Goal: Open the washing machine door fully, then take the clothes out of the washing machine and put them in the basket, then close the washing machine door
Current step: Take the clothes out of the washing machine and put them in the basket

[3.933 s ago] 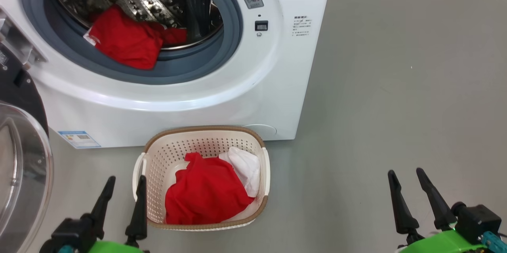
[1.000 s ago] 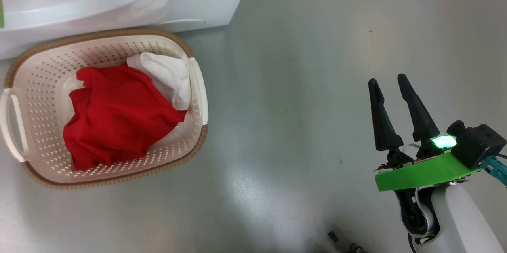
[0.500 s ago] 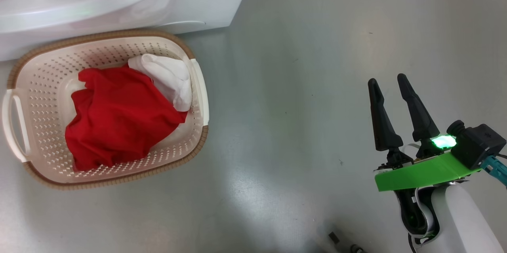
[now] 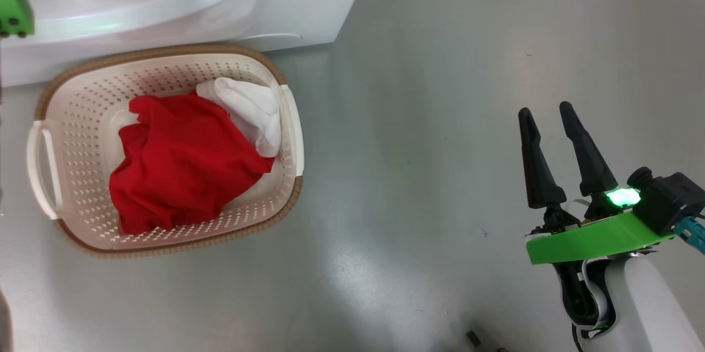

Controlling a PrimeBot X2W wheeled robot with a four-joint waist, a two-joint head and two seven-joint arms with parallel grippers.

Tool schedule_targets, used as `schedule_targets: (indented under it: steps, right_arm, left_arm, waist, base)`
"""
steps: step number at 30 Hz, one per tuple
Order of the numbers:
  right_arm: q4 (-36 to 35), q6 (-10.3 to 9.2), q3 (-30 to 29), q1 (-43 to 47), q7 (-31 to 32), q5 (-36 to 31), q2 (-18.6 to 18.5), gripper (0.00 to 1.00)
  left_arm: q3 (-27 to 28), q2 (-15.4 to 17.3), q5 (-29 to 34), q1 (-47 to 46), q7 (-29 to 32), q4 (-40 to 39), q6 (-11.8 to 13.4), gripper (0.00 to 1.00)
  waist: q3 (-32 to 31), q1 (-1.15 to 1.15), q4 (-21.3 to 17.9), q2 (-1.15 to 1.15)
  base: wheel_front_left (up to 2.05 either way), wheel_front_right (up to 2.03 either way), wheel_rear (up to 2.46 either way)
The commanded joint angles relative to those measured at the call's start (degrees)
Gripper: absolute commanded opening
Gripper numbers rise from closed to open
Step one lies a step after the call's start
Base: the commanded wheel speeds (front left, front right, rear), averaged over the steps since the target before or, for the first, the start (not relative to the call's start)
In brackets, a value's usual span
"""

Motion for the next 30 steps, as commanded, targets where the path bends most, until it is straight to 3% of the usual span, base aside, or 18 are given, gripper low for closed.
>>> schedule_targets:
  steps: [1,6,12,23,30]
  right_arm:
    - [-1.31,0.42,0.56,0.98,-0.37,-0.99,-0.46,1.00]
    - [-1.39,0.42,-0.34,1.37,-0.37,-1.74,-0.46,1.00]
    - [-1.45,0.42,-1.18,1.95,-0.37,-2.96,-0.46,1.00]
    - [-1.62,0.42,-1.80,1.97,-0.37,-4.10,-0.46,1.00]
    - [-1.65,0.42,-1.69,1.62,-0.37,-4.14,-0.46,1.00]
  left_arm:
    - [1.64,2.25,-1.41,1.94,-0.63,-4.05,-0.57,0.00]
    - [5.14,1.42,-4.04,9.75,-0.67,-18.40,-0.57,0.00]
    - [11.71,-1.99,-5.80,21.12,-0.68,-36.14,-1.50,0.00]
    - [21.31,-10.88,-4.78,32.91,-0.68,-60.55,-5.71,0.00]
    - [22.00,-13.27,-4.43,37.12,-0.68,-71.36,-6.51,0.00]
  waist:
    - [-0.53,0.00,0.63,0.00]
    - [-1.32,0.00,1.83,0.00]
    - [-2.20,0.00,3.30,0.00]
    - [-2.23,0.00,5.02,0.00]
    - [-1.89,0.00,5.16,0.00]
  base:
    - [0.00,0.00,0.00]
    - [0.00,0.00,0.00]
    - [0.00,0.00,0.00]
    - [0.00,0.00,0.00]
    - [0.00,0.00,0.00]
